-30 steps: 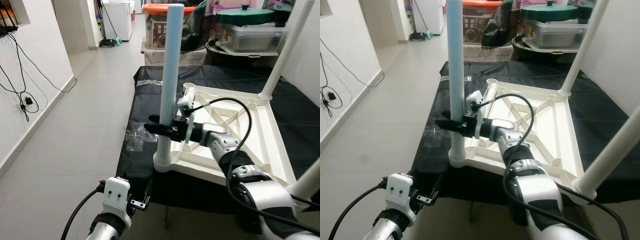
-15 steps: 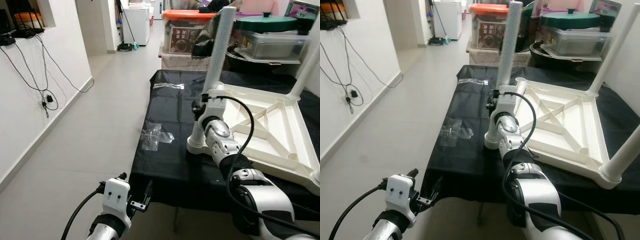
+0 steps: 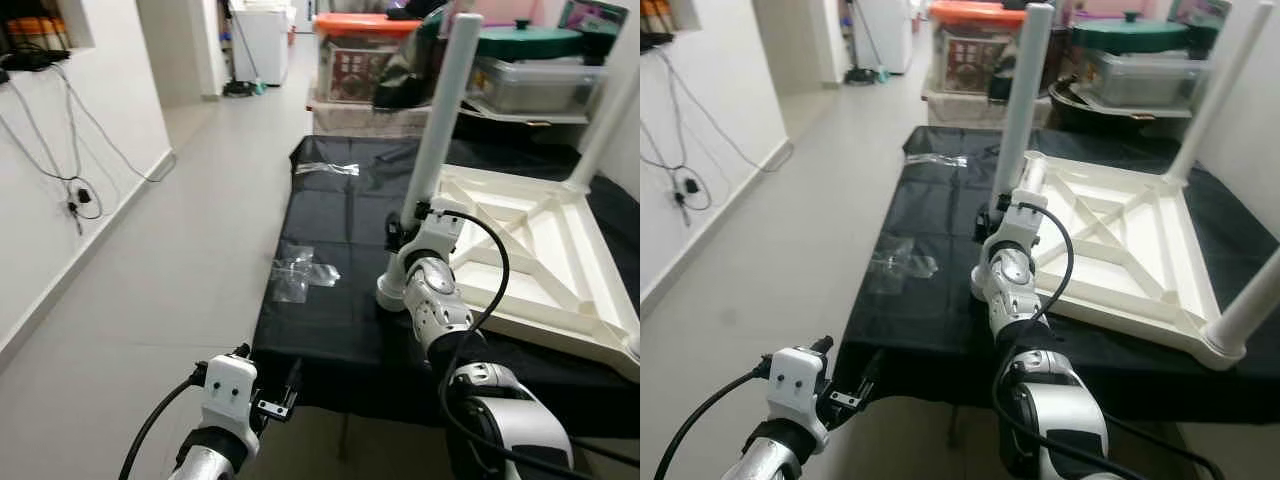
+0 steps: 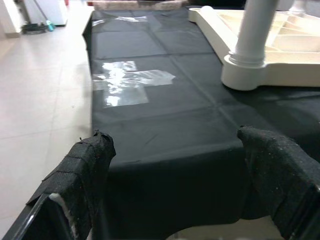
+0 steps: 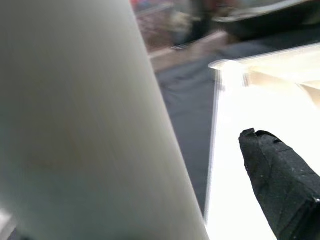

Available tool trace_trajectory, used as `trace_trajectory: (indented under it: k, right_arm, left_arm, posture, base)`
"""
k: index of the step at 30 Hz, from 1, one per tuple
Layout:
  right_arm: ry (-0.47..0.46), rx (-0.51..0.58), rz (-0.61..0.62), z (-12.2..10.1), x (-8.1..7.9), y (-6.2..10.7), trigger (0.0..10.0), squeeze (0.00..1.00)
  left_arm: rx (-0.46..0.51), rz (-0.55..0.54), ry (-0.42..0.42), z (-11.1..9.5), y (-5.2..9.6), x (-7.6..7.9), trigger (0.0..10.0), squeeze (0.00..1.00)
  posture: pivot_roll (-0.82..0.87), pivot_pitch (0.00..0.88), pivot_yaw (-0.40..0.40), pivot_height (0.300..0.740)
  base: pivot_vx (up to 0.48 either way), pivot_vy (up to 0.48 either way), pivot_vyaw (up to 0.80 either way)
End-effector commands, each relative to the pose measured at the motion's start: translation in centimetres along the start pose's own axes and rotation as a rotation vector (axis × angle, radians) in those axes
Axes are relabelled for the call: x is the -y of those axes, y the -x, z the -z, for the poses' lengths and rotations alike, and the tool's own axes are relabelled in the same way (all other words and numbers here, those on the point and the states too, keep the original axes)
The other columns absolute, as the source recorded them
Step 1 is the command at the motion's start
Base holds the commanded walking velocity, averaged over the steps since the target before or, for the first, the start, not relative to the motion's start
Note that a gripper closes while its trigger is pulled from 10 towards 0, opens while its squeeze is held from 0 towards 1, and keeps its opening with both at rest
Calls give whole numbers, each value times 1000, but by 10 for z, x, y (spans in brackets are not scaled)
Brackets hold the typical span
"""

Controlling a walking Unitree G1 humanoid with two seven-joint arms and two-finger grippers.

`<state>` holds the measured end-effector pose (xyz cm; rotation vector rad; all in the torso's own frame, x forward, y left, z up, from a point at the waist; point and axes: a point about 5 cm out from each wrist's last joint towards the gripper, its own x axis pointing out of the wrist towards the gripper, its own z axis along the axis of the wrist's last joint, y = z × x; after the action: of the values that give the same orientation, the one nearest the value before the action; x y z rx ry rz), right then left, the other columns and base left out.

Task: Building children table

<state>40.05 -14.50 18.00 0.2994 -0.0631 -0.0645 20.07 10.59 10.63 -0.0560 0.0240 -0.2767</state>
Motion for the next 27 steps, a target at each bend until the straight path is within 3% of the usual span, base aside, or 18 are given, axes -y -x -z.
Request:
trace_trajectory:
  k: [1, 4, 5, 6, 9, 10, 13, 15, 20, 21, 22, 24, 25, 27]
  right_arm:
    - [-45, 61, -83, -18, -5, -5, 10000, 0]
    - [-45, 70, -175, -23, -8, -7, 10000, 0]
    - [-81, 56, -316, -26, -11, -7, 10000, 0]
    - [-81, 56, -316, -26, -11, -7, 10000, 0]
    - [-70, -158, -901, -15, -27, 12, 10000, 0]
    - [-67, -226, -1015, -10, -29, 18, 10000, 0]
    - [-53, -268, -1109, -6, -29, 23, 10000, 0]
    - [-4, -351, -1298, 2, -31, 35, 10000, 0]
    - [26, -422, -1437, 7, -36, 41, 10000, 0]
    - [19, -438, -1520, 4, -41, 43, 10000, 0]
    - [14, -437, -1535, 3, -42, 43, 5961, 0]
    - [12, -437, -1541, 2, -43, 43, 5961, 0]
    - [17, -429, -1536, 1, -44, 43, 0, 0]
    - [20, -413, -1497, 2, -44, 41, 0, 0]
  left_arm:
    - [-10, 6, -4, 1, 0, 0, 10000, 0]
    - [-10, 6, -5, 1, 0, 0, 10000, 0]
    - [-10, 7, -5, 1, -1, 0, 10000, 0]
    - [-10, 7, -5, 1, -1, 0, 10000, 0]
    - [-10, 7, -6, 1, -1, 0, 10000, 0]
    - [-10, 7, -7, 1, -2, 0, 10000, 0]
    - [-10, 8, -7, 1, -2, 0, 10000, 0]
    - [-10, 8, -9, 1, -2, -1, 10000, 0]
    - [-9, 6, -10, 1, -2, -1, 10000, 0]
    - [-9, 6, -11, 1, -1, 0, 10000, 0]
    - [-9, 6, -11, 1, -1, 0, 10000, 0]
    - [-9, 6, -11, 1, -1, 0, 10000, 0]
    - [-9, 6, -10, 1, -1, 0, 10000, 0]
    - [-9, 6, -8, 1, -1, 0, 10000, 0]
  posture:
    - [77, 0, -21, 740]
    - [77, 0, -19, 740]
    - [77, 0, -19, 740]
    - [77, 0, -19, 740]
    - [75, 0, -20, 740]
    - [75, 0, -20, 740]
    - [75, 0, -20, 740]
    - [83, 0, -22, 740]
    - [83, 0, -22, 740]
    - [90, 0, -26, 740]
    - [90, 0, -26, 740]
    - [90, 0, -26, 740]
    - [90, 0, -26, 740]
    - [87, 0, -26, 740]
  base:
    - [0, 0, 0]
    - [0, 0, 0]
    - [0, 0, 0]
    - [0, 0, 0]
    - [0, 0, 0]
    - [0, 0, 0]
    - [0, 0, 0]
    - [0, 0, 0]
    - [0, 0, 0]
    - [0, 0, 0]
    - [0, 0, 0]
    - [0, 0, 0]
    - [0, 0, 0]
    - [0, 0, 0]
